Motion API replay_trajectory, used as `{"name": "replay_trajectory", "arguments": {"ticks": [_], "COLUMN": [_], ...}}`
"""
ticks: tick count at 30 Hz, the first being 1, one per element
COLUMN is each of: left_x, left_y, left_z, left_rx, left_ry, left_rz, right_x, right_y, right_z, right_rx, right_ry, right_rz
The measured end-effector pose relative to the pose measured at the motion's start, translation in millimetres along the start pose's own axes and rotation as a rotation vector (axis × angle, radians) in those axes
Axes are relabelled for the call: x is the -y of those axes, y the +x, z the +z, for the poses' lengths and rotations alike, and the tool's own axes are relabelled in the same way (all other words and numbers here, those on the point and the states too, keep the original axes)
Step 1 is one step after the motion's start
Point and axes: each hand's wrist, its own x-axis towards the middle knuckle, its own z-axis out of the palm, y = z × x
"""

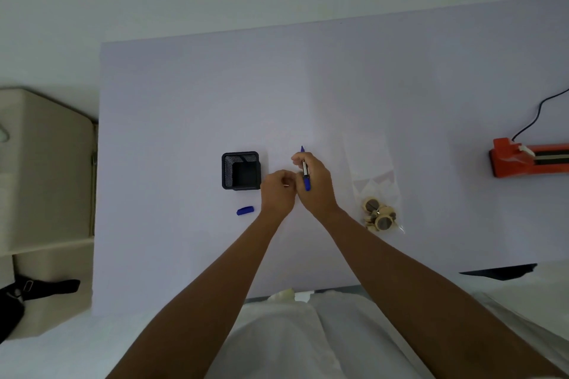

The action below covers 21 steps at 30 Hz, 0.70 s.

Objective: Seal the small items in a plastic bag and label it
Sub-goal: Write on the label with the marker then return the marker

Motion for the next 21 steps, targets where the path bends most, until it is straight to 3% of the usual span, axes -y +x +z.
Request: {"name": "replay_trajectory", "arguments": {"ticks": [13,17,21], "left_x": [23,28,30], "left_y": [2,5,5], "left_z": [8,9,12], "left_rx": [0.031,0.043,0.005], "left_ry": [0.054,0.099,0.143], "left_rz": [-0.108,-0.116,-0.135], "right_x": [-38,-36,-25], "right_y": [-8,-7,-11], "right_z": [1,4,10], "right_rx": [0.225,0.084,-0.023], "right_ry": [-0.089,-0.196,0.048], "right_rz": [-0.054,-0.108,0.0]}}
